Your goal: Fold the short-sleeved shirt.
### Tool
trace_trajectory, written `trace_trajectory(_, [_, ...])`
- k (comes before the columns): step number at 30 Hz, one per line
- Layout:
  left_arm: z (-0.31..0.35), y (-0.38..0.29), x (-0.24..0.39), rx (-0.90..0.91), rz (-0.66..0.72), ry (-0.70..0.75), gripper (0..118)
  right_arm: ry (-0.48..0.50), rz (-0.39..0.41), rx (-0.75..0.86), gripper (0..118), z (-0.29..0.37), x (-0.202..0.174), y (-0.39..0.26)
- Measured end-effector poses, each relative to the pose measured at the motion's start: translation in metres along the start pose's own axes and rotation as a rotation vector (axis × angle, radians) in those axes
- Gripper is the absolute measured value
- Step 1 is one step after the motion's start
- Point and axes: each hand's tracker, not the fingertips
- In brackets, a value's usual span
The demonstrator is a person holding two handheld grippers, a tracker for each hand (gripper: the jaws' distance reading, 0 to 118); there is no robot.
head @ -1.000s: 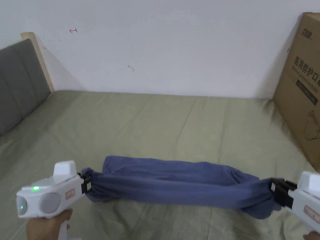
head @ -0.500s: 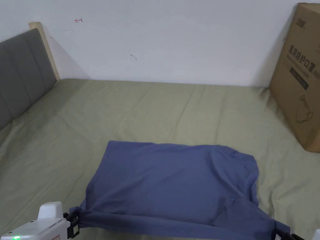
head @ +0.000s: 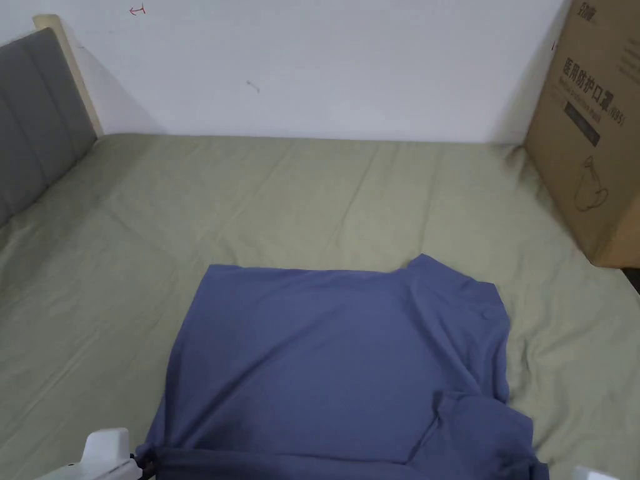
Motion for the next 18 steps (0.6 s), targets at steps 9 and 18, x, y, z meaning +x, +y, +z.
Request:
trace_trajectory(9, [0.018, 0.013, 0.003, -0.023, 0.104, 0.015, 65, -0.075, 0.042, -0.007, 65, 0.01, -0.018, 0.01])
trace_trajectory(18, [0.114, 0.071, 0.043, 0.399, 0.053, -0.009, 102, -0.047, 0.165, 0.42, 88, 0.109, -0.066, 0.089])
